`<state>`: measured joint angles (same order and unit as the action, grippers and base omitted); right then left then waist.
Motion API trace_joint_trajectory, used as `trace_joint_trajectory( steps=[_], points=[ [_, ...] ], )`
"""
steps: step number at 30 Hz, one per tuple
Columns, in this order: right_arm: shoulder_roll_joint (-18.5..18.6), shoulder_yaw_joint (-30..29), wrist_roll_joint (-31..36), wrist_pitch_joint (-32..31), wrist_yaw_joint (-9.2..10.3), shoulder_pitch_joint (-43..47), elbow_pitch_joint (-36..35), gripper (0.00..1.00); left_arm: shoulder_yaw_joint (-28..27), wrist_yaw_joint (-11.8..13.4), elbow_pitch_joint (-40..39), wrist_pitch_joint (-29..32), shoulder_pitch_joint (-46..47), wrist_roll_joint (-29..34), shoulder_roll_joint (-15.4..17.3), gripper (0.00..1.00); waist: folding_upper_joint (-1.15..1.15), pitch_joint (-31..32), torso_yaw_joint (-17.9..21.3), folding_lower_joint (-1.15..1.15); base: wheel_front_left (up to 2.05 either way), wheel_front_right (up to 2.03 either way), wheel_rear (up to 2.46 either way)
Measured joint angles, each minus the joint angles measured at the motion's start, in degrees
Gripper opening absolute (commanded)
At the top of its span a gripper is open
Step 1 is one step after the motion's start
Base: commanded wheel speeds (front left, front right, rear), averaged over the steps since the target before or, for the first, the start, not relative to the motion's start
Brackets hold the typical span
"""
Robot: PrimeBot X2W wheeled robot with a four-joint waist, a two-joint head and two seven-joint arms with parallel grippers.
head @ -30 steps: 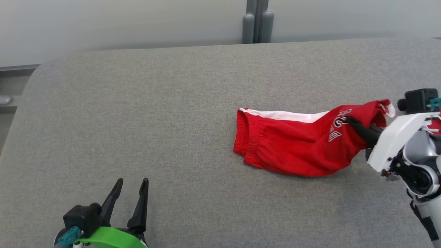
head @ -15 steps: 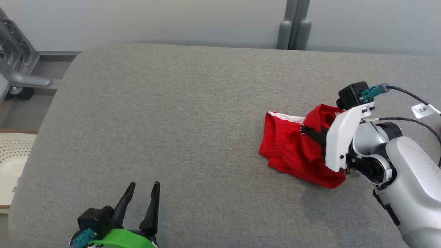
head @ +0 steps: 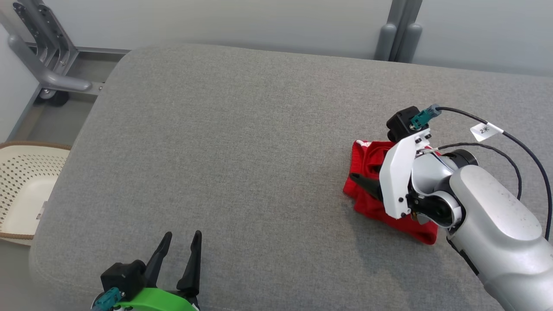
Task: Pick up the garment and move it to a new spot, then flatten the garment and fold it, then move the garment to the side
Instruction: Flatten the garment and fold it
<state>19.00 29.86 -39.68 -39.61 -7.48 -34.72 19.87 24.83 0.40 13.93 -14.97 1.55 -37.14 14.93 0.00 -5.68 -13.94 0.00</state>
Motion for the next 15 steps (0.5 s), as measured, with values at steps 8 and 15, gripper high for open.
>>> trace_joint_trajectory(
  steps=[8, 15],
  points=[
    [2.04, 3.25, -1.36, 4.63, 0.00, -0.97, -5.53, 1.00, -1.86, -0.30, 0.00, 0.01, -0.07, 0.60, 0.25, 1.00, 0.00, 0.22, 1.91, 0.00, 0.00, 0.00, 0.00],
    [6.97, -0.54, 0.46, 13.40, -0.01, 2.24, -14.58, 1.00, -3.75, 0.32, -1.75, 0.00, -1.41, 1.07, 1.86, 1.00, 0.00, 0.71, 5.52, 0.00, 0.00, 0.00, 0.00]
  ],
)
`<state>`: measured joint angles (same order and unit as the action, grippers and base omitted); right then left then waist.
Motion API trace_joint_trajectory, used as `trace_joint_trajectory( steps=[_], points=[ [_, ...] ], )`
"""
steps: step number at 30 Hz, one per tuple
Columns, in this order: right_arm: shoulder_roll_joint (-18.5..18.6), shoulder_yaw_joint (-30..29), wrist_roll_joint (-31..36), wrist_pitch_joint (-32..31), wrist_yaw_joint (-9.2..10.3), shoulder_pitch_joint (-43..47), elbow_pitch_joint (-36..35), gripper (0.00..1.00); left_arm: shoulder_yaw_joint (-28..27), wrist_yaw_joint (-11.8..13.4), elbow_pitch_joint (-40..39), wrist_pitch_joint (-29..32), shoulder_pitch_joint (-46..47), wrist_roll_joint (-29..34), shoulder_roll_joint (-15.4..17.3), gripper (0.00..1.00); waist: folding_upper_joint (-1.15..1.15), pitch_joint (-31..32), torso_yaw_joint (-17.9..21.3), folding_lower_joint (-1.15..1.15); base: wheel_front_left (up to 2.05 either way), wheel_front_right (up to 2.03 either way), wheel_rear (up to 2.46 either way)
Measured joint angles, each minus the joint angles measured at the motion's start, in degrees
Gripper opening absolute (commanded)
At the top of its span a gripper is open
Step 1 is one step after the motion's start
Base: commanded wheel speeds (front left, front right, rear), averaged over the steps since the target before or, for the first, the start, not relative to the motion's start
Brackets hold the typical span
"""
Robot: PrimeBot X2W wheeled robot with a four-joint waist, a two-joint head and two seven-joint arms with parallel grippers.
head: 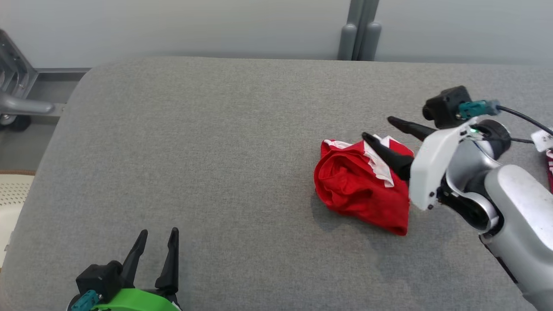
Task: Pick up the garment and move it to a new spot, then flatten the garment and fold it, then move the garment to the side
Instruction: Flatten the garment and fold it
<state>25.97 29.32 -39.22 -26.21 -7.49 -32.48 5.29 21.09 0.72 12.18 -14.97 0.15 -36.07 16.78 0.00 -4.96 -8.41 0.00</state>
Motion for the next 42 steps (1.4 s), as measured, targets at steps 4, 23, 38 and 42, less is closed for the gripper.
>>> trace_joint_trajectory(
  steps=[4, 23, 38, 42],
  points=[
    [1.64, -6.37, 5.53, 7.60, 0.00, 6.27, -2.03, 1.00, -0.35, 0.32, -1.33, 0.01, -0.49, 0.08, 0.46, 1.00, 0.00, 0.00, 2.36, 0.00, 0.00, 0.00, 0.00],
    [-15.32, -15.94, 20.52, 39.16, 0.00, 19.79, 18.00, 0.00, 0.31, 0.30, -3.16, 1.52, 1.02, 0.40, 2.21, 1.00, 0.00, -4.32, 6.43, 0.00, 0.00, 0.00, 0.00],
    [-17.03, -10.92, 18.52, 40.08, -0.01, 11.28, 27.93, 0.00, 1.30, 0.03, -1.74, 1.27, 1.55, 0.38, 1.41, 1.00, 0.00, -4.24, 3.93, 0.00, 0.00, 0.00, 0.00],
    [-16.90, -9.34, 17.56, 39.06, -0.01, 8.77, 29.54, 0.00, 1.37, -0.16, -1.18, 1.00, 1.63, 0.34, 0.85, 1.00, 0.00, -4.13, 3.27, 0.00, 0.00, 0.00, 0.00]
  ],
)
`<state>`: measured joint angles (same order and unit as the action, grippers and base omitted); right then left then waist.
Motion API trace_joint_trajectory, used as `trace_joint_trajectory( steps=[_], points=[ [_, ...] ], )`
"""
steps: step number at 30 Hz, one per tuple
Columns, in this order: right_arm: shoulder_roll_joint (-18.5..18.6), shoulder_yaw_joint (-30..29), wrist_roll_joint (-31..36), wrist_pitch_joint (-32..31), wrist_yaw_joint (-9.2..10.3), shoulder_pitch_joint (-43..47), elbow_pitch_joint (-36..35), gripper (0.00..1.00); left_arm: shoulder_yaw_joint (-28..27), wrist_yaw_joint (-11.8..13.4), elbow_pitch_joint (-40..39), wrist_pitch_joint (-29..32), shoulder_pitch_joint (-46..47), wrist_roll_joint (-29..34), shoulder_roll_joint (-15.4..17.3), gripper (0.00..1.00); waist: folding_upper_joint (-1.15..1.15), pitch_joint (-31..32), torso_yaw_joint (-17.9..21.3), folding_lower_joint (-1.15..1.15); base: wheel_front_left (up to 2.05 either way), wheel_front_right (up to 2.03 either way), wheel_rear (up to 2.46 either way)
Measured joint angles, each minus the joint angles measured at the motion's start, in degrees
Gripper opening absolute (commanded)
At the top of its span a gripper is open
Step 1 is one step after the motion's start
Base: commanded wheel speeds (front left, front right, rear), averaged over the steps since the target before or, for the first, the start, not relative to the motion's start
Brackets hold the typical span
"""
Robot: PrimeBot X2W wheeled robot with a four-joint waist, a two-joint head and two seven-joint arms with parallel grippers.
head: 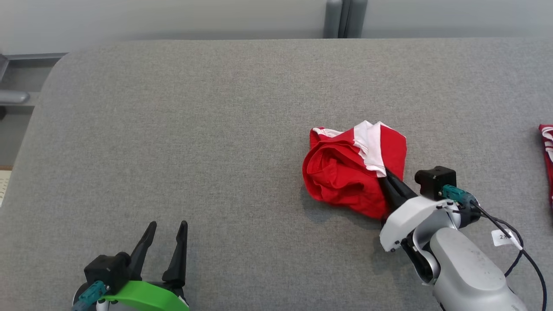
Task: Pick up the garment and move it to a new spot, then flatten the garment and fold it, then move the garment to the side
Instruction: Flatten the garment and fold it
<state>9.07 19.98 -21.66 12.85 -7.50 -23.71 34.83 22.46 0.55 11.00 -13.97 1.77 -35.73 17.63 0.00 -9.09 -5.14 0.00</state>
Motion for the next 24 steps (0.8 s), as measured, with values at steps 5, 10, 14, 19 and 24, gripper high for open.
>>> trace_joint_trajectory(
  steps=[5, 10, 14, 19, 24],
  points=[
    [-0.03, 1.70, -1.31, -0.99, 0.00, -3.00, 2.55, 0.00, 0.34, -0.26, 0.51, -0.22, 0.44, 0.00, -0.64, 1.00, 0.00, 0.15, -1.07, 0.00, 0.00, 0.00, 0.00],
    [-0.47, 2.72, -2.13, -1.18, 0.01, -6.52, 5.09, 0.00, 0.76, -0.63, 1.19, -0.30, 0.67, 0.00, -1.08, 1.00, 0.00, 0.22, -2.43, 0.00, 0.00, 0.00, 0.00],
    [-0.80, 3.52, -2.46, -1.47, 0.01, -10.06, 7.04, 0.00, 0.97, -0.98, 2.01, -0.33, 1.01, 0.00, -1.54, 1.00, 0.00, 0.17, -3.71, 0.00, 0.00, 0.00, 0.00],
    [-1.36, 4.58, -3.16, -2.27, 0.00, -13.61, 10.47, 0.00, 1.41, -1.33, 2.65, -0.59, 1.36, 0.01, -2.31, 1.00, 0.00, 0.12, -5.54, 0.00, 0.00, 0.00, 0.00],
    [-1.83, 5.73, -3.99, -3.12, 0.01, -16.30, 14.57, 0.00, 1.45, -1.56, 3.45, -0.74, 1.57, 0.04, -2.76, 1.00, 0.00, 0.13, -7.60, 0.00, 0.00, 0.00, 0.00]
  ],
)
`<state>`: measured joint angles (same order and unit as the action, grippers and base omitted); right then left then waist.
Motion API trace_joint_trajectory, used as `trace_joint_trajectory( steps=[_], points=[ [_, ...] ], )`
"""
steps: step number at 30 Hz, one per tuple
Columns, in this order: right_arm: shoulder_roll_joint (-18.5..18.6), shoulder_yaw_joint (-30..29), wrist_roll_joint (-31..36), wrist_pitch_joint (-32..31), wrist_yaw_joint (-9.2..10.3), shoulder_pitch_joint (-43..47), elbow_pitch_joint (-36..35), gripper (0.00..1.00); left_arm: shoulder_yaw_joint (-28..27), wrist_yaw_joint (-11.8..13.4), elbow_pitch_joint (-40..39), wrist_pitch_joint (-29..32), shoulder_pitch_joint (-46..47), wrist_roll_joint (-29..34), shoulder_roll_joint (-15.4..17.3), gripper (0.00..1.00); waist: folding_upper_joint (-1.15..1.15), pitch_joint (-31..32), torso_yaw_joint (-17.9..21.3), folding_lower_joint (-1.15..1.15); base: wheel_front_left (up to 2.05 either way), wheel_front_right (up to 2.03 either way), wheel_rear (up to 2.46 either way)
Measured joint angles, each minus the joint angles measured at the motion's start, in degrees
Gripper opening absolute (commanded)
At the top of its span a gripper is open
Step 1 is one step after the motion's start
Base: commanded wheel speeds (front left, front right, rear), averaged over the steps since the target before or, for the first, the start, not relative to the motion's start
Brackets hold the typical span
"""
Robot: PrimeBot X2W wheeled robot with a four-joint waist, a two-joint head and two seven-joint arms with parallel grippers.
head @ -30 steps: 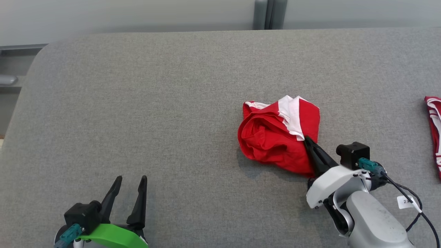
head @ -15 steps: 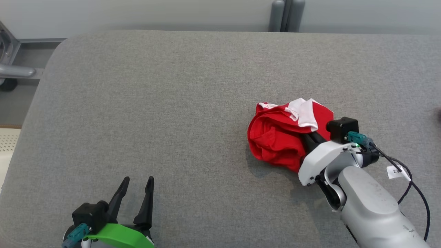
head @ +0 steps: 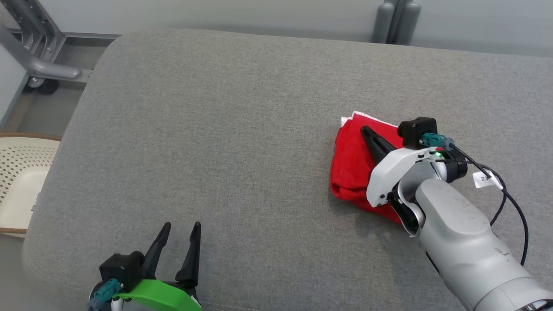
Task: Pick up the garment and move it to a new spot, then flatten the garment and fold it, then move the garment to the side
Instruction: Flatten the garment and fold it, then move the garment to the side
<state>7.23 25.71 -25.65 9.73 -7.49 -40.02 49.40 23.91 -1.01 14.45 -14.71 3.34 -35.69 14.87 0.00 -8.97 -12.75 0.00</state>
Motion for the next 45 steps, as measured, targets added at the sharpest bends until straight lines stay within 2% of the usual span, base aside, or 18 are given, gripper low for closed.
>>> trace_joint_trajectory(
  steps=[4, 9, 10, 11, 12, 13, 20, 24, 30, 34, 38, 45],
  points=[
    [-0.87, 1.66, -0.77, 0.54, 0.00, -2.45, 2.44, 0.00, -0.19, -0.15, 0.52, -0.05, 0.01, 0.01, -0.55, 1.00, 0.00, 0.11, -1.65, 0.00, 0.00, 0.00, 0.00],
    [-1.08, 4.14, -1.46, 1.82, -0.01, -2.80, 2.75, 0.00, -0.99, -0.23, 0.76, -0.08, -0.12, 0.01, -0.63, 1.00, 0.00, 0.92, -1.87, 0.00, 0.00, 0.00, 0.00],
    [-0.99, 4.32, -1.53, 2.19, -0.01, -2.80, 2.56, 0.04, -1.20, -0.15, 0.73, -0.09, -0.23, 0.01, -0.58, 1.00, 0.00, 1.16, -1.74, 0.00, 0.00, 0.00, 0.00],
    [-0.85, 4.43, -1.81, 2.48, -0.01, -2.79, 2.26, 0.43, -1.38, 0.03, 0.65, -0.09, -0.38, 0.01, -0.51, 1.00, 0.00, 1.40, -1.54, 0.00, 0.00, 0.00, 0.00],
    [-0.56, 4.90, -1.83, 2.55, -0.01, -2.75, 1.81, 0.91, -1.54, 0.10, 0.51, -0.09, -0.58, 0.01, -0.37, 1.00, 0.00, 1.63, -1.27, 0.00, 0.00, 0.00, 0.00],
    [-0.56, 4.90, -1.83, 2.55, -0.01, -2.75, 1.81, 1.00, -1.54, 0.10, 0.51, -0.09, -0.58, 0.01, -0.37, 1.00, 0.00, 1.63, -1.27, 0.00, 0.00, 0.00, 0.00],
    [3.45, 7.11, -2.44, 1.86, -0.01, -0.12, -4.49, 1.00, -3.23, 1.25, -1.32, -0.18, -3.05, 0.02, 0.91, 1.00, 0.00, 3.42, 2.04, 0.00, 0.00, 0.00, 0.00],
    [7.24, 7.11, -3.49, -1.32, -0.01, 3.02, -9.89, 1.00, -3.92, 2.11, -2.78, -0.24, -4.64, 0.01, 1.45, 1.00, 0.00, 4.64, 4.54, 0.00, 0.00, 0.00, 0.00],
    [12.13, 3.72, -8.94, -11.56, 0.00, 10.32, -18.58, 1.00, -4.69, 3.03, -4.88, -0.25, -6.32, 0.01, 2.10, 1.00, 0.00, 6.27, 8.27, 0.00, 0.00, 0.00, 0.00],
    [14.72, -1.61, -13.60, -20.36, 0.01, 14.59, -21.85, 1.00, -4.55, 3.08, -5.60, -0.23, -6.38, 0.00, 2.24, 1.00, 0.00, 6.53, 10.05, 0.00, 0.00, 0.00, 0.00],
    [14.92, -7.26, -16.21, -27.32, 0.02, 16.31, -23.23, 1.00, -4.03, 3.05, -5.92, -0.01, -6.23, 0.01, 2.26, 1.00, 0.00, 5.57, 10.45, 0.00, 0.00, 0.00, 0.00],
    [9.01, -15.41, -19.65, -35.62, 0.01, 14.74, -21.62, 1.00, -3.18, 2.16, -4.92, 0.00, -3.71, 0.21, 1.89, 1.00, 0.00, 2.82, 8.45, 0.00, 0.00, 0.00, 0.00]
  ],
)
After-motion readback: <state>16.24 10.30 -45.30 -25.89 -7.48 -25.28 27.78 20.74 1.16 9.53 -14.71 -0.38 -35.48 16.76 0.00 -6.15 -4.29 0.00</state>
